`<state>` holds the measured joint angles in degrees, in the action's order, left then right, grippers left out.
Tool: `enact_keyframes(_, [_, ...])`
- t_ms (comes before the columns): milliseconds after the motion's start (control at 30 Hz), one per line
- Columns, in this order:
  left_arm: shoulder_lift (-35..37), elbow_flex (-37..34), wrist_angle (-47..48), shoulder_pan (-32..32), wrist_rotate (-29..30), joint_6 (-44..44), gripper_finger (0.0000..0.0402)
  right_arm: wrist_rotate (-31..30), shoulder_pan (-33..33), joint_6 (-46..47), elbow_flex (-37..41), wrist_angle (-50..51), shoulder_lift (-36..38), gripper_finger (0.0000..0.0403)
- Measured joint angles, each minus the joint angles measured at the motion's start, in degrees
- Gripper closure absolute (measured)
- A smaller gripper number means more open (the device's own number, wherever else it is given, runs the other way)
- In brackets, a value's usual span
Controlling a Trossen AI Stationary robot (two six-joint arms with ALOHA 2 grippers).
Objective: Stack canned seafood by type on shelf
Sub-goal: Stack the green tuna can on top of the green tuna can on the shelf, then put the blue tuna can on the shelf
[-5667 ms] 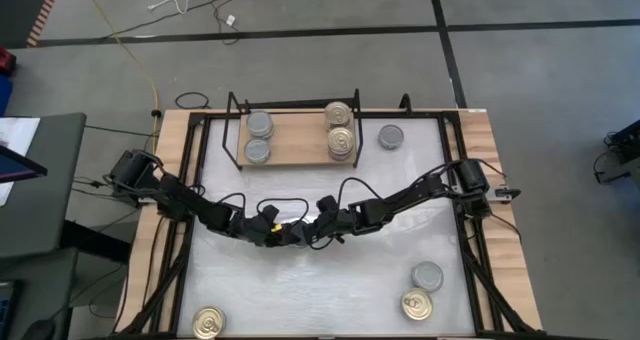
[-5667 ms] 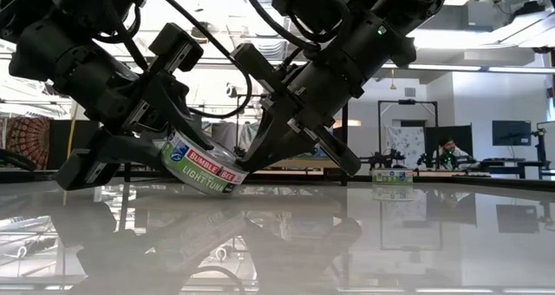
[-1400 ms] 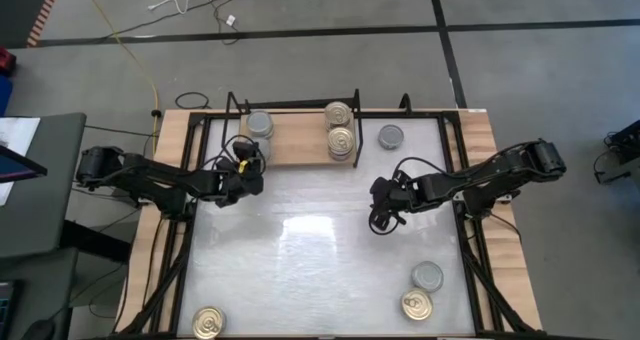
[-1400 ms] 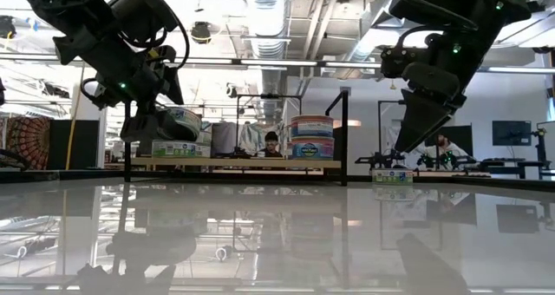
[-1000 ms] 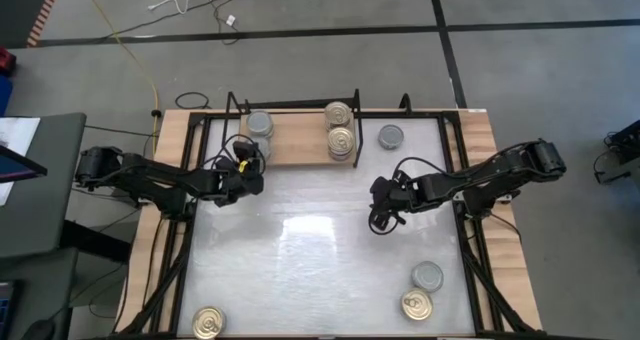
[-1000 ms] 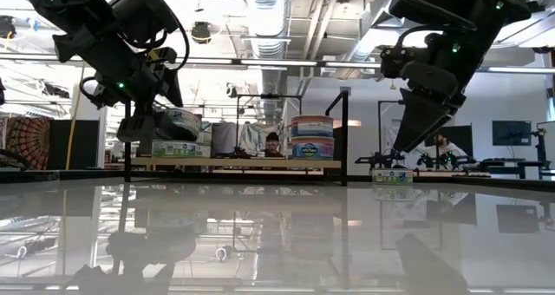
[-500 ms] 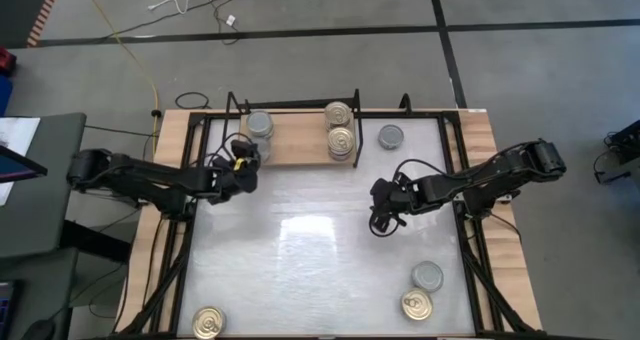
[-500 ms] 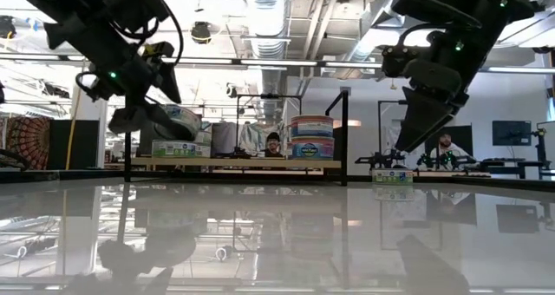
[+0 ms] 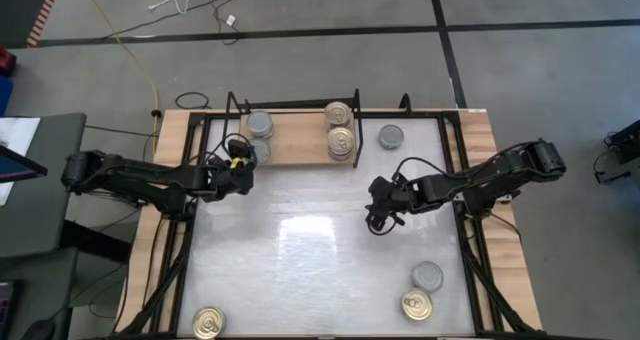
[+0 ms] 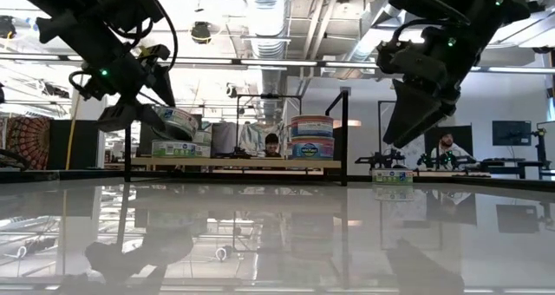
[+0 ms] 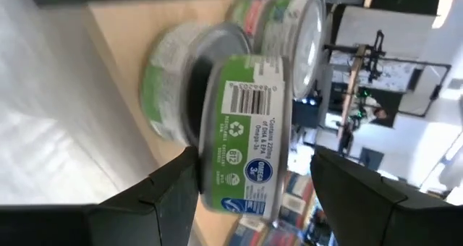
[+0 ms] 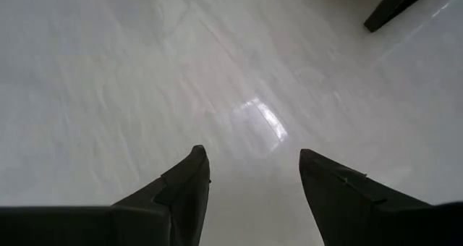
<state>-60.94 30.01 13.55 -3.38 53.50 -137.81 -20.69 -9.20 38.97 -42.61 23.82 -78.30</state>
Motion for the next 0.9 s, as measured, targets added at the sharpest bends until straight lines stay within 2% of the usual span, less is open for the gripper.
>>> enact_keyframes(233, [0.36,0.60,2.74,-1.25,-6.76,1.26,0.0152,0.17,-0.98,1.54,0.00,-0.63,0.00,0.0163])
enact_keyframes(400, [1.03,0.64,3.46,-1.64,-6.86,0.58,0.0152,0.18,-1.76,1.72,0.00,-0.62,0.00,0.0163])
enact_keyframes(533, [1.06,0.64,3.36,-1.68,-3.69,-0.72,0.0152,0.19,-2.49,1.72,0.00,-0.64,0.00,0.0163])
enact_keyframes(733, [1.07,0.69,2.11,-1.99,-6.63,2.01,0.0152,0.19,-2.55,3.05,0.00,-0.25,0.00,0.0163])
enact_keyframes(900, [1.07,0.69,2.45,-1.67,-4.99,1.29,0.0152,0.22,-3.84,3.07,0.00,-0.27,0.00,0.0163])
